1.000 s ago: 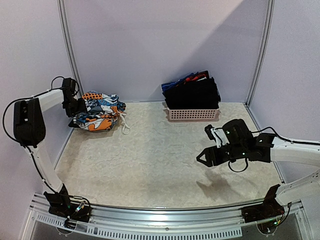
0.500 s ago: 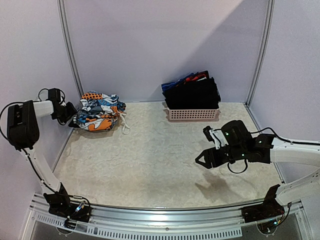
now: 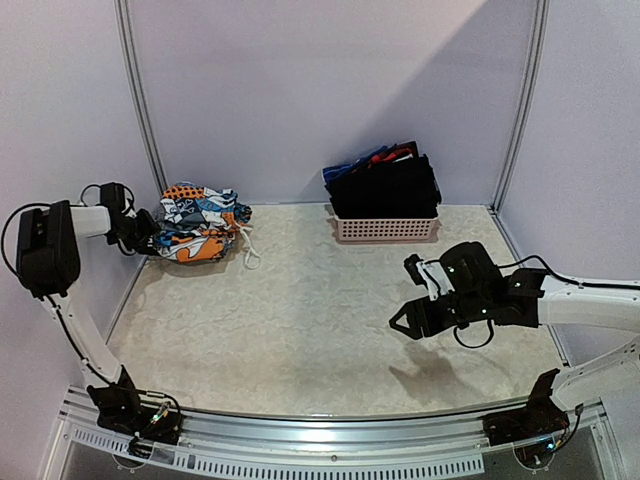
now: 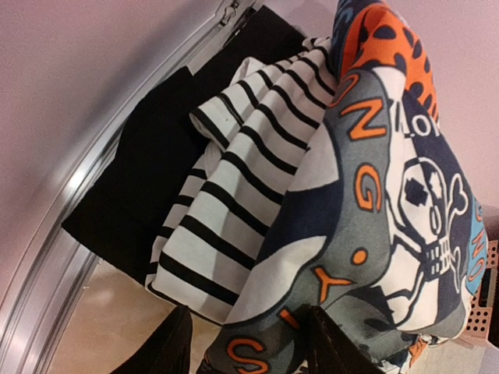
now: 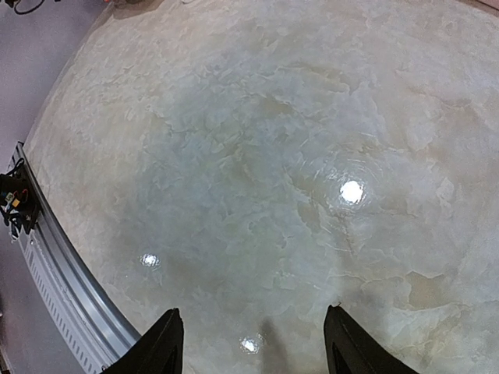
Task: Fold and stack the mixed laundry pile
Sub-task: Adjust the square-folded shorts at the corner of the board.
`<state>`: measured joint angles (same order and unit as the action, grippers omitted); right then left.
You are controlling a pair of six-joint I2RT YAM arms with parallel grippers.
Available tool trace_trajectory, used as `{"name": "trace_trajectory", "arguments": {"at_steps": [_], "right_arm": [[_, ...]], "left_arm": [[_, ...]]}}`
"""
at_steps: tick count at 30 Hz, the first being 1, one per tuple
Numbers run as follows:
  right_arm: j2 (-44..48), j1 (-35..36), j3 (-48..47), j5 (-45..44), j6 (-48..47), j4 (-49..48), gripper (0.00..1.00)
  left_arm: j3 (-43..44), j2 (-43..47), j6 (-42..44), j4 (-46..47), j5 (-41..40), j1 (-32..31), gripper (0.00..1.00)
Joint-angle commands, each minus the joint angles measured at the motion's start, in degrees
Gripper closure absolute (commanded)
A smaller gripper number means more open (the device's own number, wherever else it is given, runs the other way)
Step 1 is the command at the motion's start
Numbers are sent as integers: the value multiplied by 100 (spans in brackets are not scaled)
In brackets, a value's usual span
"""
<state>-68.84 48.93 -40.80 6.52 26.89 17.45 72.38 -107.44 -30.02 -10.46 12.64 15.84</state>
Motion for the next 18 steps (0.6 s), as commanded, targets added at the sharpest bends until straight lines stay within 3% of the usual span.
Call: {"name": "trace_trajectory", "arguments": {"at_steps": [1, 6, 13, 16, 18], "right_arm": [[-50, 52, -7, -72, -17, -58, 38], [-59, 64, 0, -77, -18, -60, 38], [-83, 59, -7, -90, -26, -49, 38], [-95, 61, -14, -90, -27, -50, 38], [-102, 59, -20, -90, -28, -49, 38]], "left_arm": [[87, -323, -52, -158, 153, -103, 49], [93, -414, -113, -82, 269, -179, 52], [207, -377, -124, -112, 235, -260, 89], [337, -287, -69, -298, 162, -265, 100], [500, -244, 12, -510, 90, -265, 100]]}}
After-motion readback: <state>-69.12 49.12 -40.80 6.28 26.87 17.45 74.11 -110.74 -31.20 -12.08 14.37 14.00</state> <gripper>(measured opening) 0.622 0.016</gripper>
